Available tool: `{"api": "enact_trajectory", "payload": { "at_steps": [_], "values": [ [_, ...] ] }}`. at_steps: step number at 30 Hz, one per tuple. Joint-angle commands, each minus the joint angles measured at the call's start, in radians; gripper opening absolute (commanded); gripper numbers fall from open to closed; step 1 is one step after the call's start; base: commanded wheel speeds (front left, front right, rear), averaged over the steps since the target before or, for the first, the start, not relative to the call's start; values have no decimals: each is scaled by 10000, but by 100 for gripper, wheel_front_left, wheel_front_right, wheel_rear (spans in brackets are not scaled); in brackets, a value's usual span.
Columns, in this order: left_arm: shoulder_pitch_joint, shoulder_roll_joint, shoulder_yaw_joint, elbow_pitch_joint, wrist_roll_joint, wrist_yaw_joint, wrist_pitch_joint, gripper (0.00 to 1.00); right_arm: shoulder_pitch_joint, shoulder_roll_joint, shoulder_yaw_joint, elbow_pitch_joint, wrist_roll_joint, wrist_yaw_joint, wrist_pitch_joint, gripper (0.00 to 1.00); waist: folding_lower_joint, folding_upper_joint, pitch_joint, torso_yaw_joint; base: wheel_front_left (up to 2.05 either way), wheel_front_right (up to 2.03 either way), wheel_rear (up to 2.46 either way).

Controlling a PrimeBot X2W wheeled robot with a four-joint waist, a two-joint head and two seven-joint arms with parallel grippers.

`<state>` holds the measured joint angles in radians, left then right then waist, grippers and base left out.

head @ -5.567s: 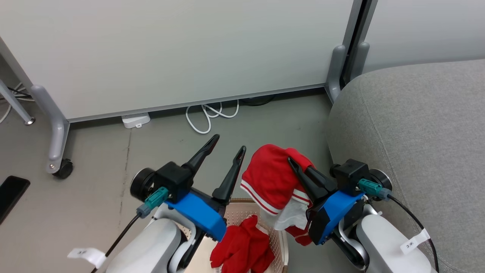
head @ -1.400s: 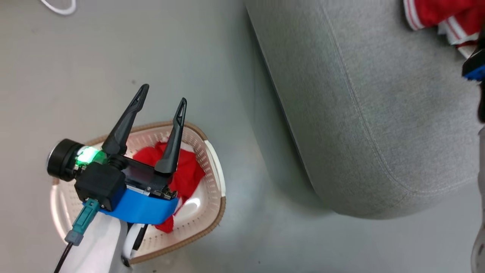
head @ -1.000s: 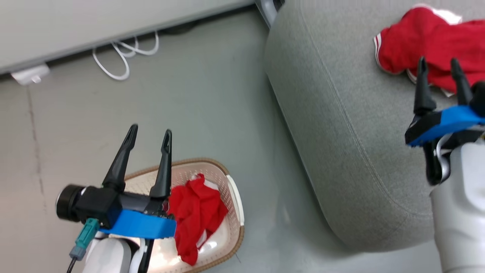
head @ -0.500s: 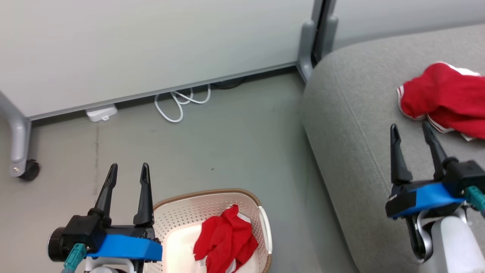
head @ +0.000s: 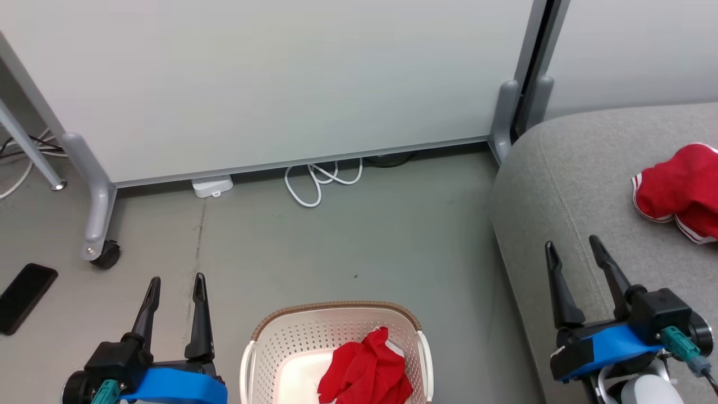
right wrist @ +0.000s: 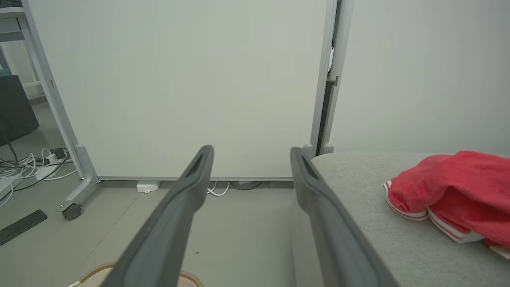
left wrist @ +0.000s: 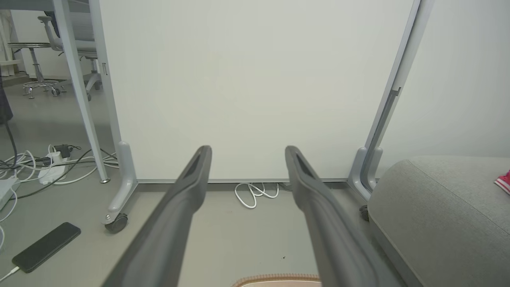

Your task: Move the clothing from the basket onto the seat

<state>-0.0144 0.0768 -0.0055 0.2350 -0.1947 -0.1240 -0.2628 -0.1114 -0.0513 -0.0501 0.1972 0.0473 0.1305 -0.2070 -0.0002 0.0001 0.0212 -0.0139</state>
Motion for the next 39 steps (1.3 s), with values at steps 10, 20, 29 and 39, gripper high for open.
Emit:
{"api": "enact_trajectory", "payload": {
  "at_steps": [10,20,29,39],
  "values": [
    [160,187,161,419,-51,-72,-28,100,550,12,253,-140,251,5,154,100,2,-1,-180,139,0,0,0],
    [-7,163,221,425,40,-85,-28,100,563,13,338,-230,310,5,222,100,2,-1,-92,78,0,0,0],
    [3,167,134,478,3,-70,-28,100,560,14,374,-205,409,5,189,100,2,-1,-71,10,0,0,0],
    [-76,260,79,493,-25,-71,-30,100,504,14,470,-160,458,5,129,100,2,-1,-17,-65,0,0,0]
  ]
}}
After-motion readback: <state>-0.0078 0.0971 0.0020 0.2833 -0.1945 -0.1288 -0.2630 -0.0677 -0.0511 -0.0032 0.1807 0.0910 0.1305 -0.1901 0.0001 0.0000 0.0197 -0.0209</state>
